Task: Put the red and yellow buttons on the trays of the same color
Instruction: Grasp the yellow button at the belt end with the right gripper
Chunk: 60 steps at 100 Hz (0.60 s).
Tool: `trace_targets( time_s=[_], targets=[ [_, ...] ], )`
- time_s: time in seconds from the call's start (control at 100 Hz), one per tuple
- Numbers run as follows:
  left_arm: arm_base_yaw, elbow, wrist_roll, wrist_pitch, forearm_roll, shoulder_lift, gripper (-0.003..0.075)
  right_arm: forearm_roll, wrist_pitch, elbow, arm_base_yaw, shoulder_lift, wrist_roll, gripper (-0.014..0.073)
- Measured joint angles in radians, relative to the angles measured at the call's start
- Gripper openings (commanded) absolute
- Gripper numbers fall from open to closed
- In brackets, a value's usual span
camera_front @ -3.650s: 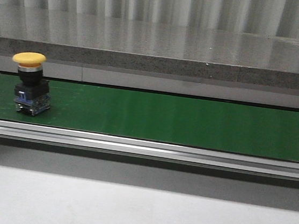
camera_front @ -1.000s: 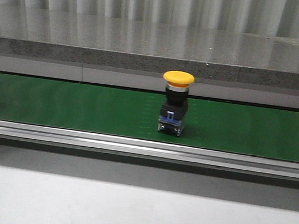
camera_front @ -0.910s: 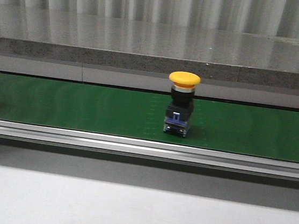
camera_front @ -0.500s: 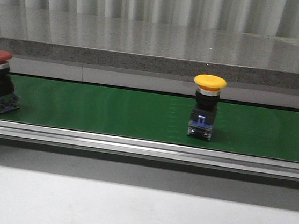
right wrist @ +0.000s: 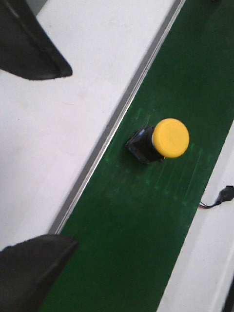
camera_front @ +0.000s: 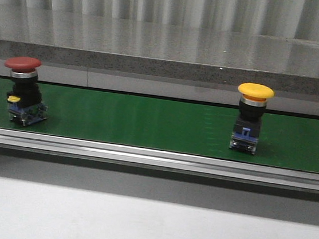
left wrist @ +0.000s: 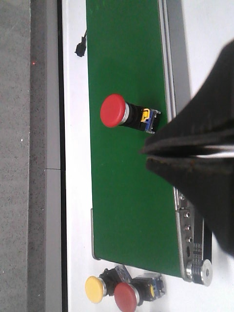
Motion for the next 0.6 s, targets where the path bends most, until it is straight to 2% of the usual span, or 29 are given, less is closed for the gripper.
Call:
trace_targets(
  time_s=[0.34, 0.6],
  targets=[
    [0.0, 0.0, 0.0, 0.0, 0.0, 0.0, -0.002, 0.032, 0.06, -0.158, 0.0, 0.319, 0.0, 0.0645],
    [0.0, 0.0, 0.0, 0.0, 0.0, 0.0, -0.002, 0.027, 0.031, -0.229, -0.016, 0.523, 0.0, 0.0623]
  ],
)
